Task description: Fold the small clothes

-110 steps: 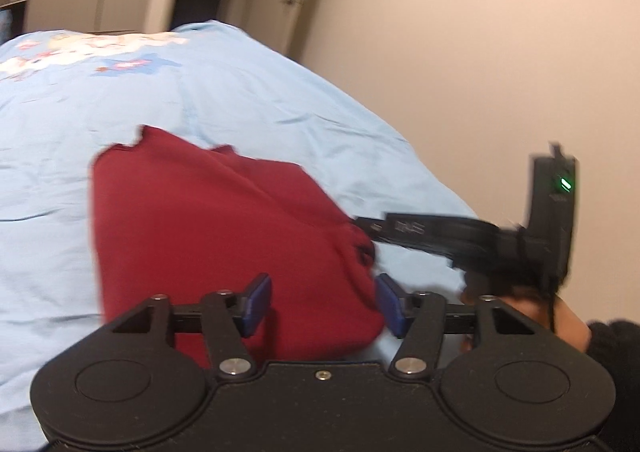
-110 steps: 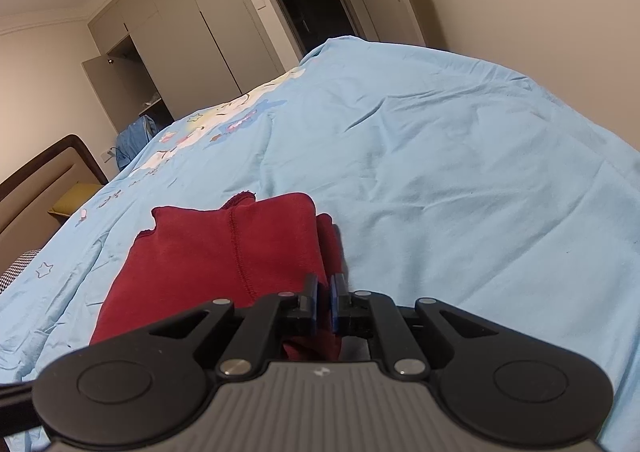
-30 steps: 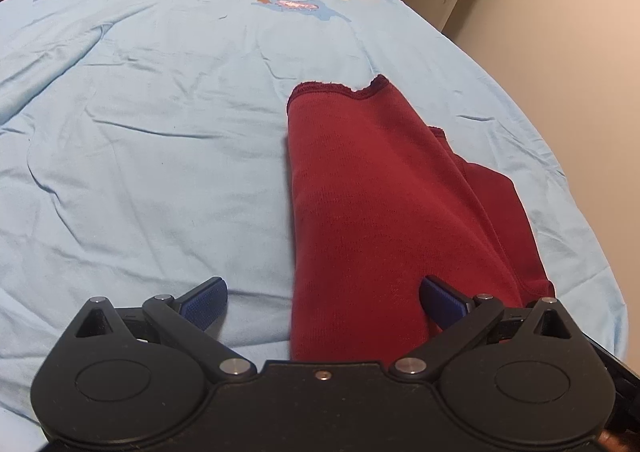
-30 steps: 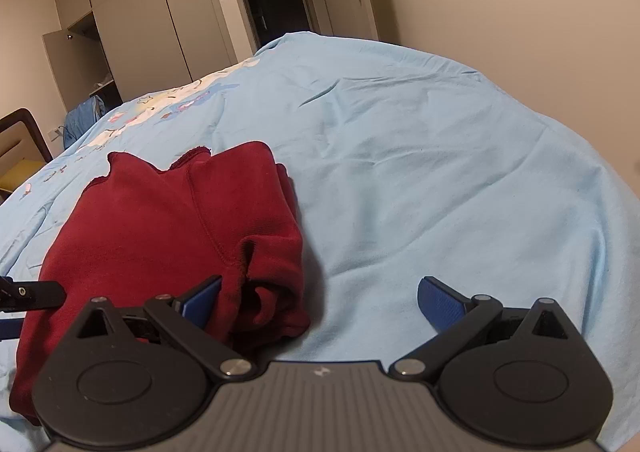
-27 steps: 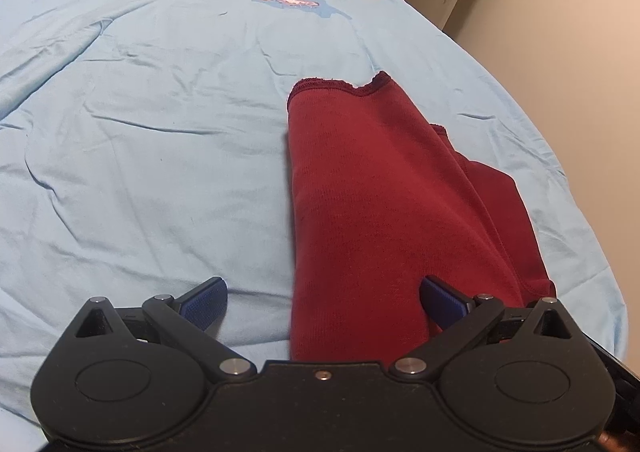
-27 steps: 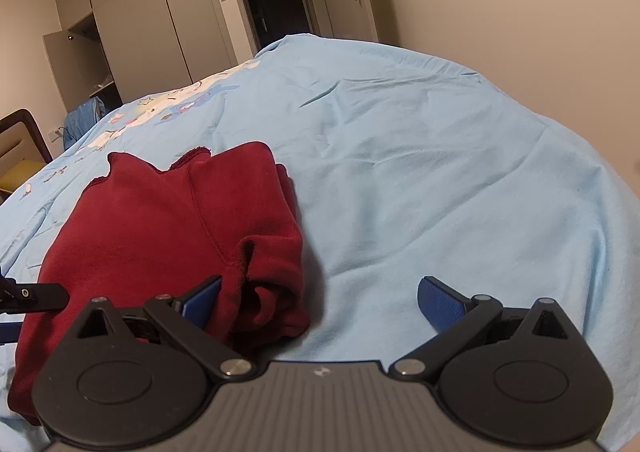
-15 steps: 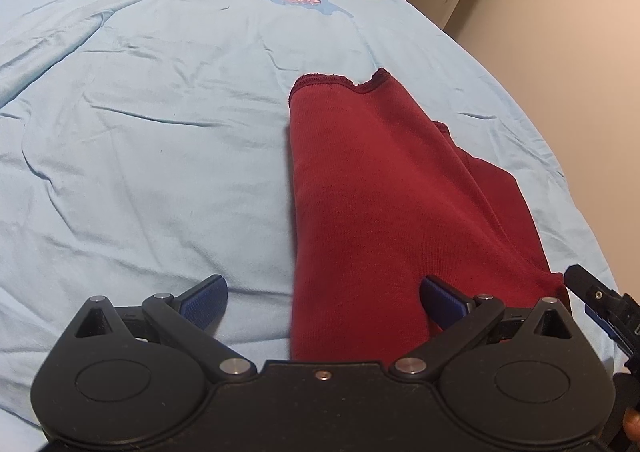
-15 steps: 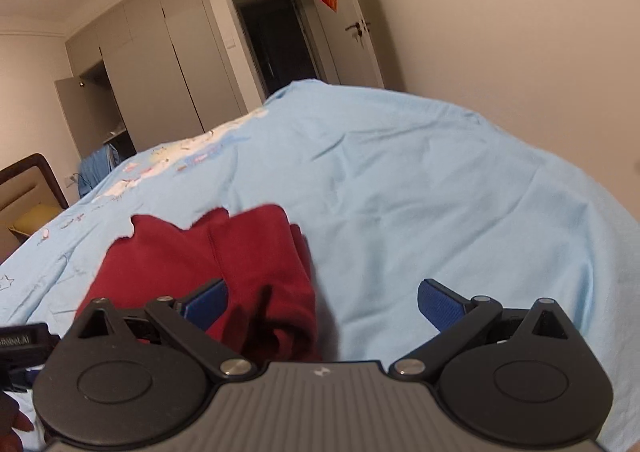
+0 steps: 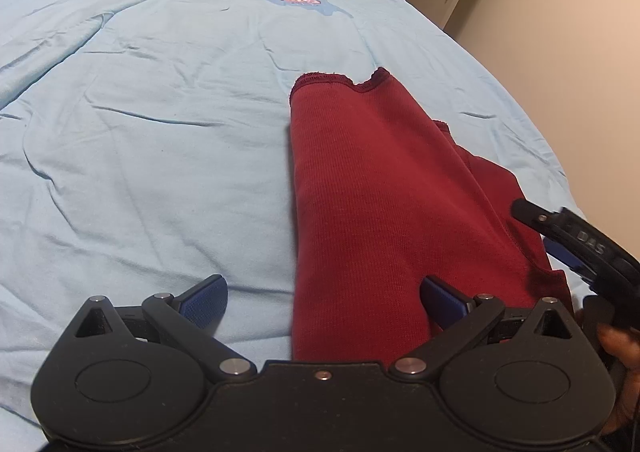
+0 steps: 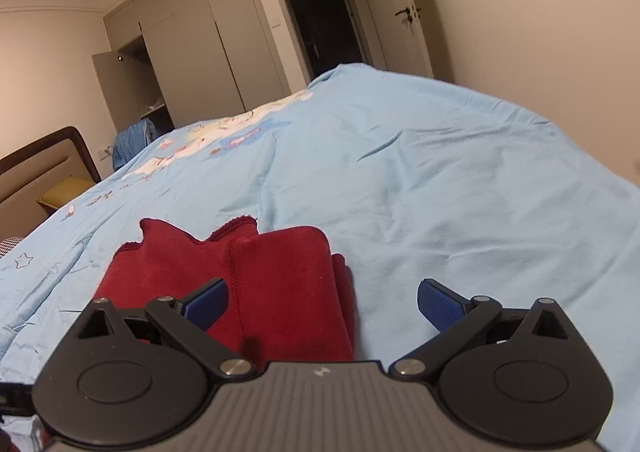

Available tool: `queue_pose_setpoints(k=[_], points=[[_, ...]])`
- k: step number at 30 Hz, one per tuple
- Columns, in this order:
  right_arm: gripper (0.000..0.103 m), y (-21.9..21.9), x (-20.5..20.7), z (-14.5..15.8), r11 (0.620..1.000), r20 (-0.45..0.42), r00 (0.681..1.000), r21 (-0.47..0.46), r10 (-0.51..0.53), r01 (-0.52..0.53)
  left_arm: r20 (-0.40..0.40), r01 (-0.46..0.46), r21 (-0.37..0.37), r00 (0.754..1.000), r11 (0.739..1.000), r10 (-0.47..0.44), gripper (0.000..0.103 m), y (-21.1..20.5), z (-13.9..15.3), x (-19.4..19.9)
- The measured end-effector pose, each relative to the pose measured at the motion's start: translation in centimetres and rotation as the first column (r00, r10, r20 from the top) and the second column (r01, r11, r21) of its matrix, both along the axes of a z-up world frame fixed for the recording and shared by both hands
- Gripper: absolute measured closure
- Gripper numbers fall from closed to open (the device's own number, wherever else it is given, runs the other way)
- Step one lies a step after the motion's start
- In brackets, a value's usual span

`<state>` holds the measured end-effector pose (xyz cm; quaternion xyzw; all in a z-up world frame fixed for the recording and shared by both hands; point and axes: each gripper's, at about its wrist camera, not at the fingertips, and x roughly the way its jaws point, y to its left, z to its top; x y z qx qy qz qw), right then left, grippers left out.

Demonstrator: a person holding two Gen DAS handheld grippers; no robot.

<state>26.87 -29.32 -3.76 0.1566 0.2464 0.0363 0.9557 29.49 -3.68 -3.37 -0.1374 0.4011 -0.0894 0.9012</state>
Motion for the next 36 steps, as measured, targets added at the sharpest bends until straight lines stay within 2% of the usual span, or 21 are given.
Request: queue_pose_setpoints(k=[2,6,8,11,20,36], points=[[0.015,0.0,1.0,-0.6,1.0,-0.016,1.0,0.006,-0.008,0.008,0.0,0.0,0.0,1.0,1.0,0.0,0.001,0.0,0.0,0.0],[0.029,-0.2,1.9,-1.8,1.0,-0.044,0.999,0.031,0.004,-0.003,0.001,-0.001,0.004,1.0,1.0,0.001,0.001,-0.1,-0.1,0.0],[0.043,-0.3,1.8,-2.4,0.999,-0.05,0.999,0.051,0.019,-0.017,0.003,-0.002,0.007,1.0,1.0,0.001,0.001,-0.1,-0.2,0.0],[0.057,-0.2,1.4,-3.2,0.996,-0.042,0.998,0.072,0.05,-0.047,0.007,-0.001,0.008,1.0,1.0,0.001,0.001,-0.1,-0.3,-0.1],[0.057,0.7,-0.5,-5.1,0.999,0.071,0.996,0.01,0.051,-0.052,0.008,-0.007,0.014,1.0,1.0,0.007,0.001,-0.1,-0.3,-0.3],[0.057,1.1,-0.8,-5.2,0.999,0.087,0.995,-0.016,0.046,-0.045,0.008,-0.006,0.014,1.0,1.0,0.006,0.001,-0.1,-0.3,-0.3]])
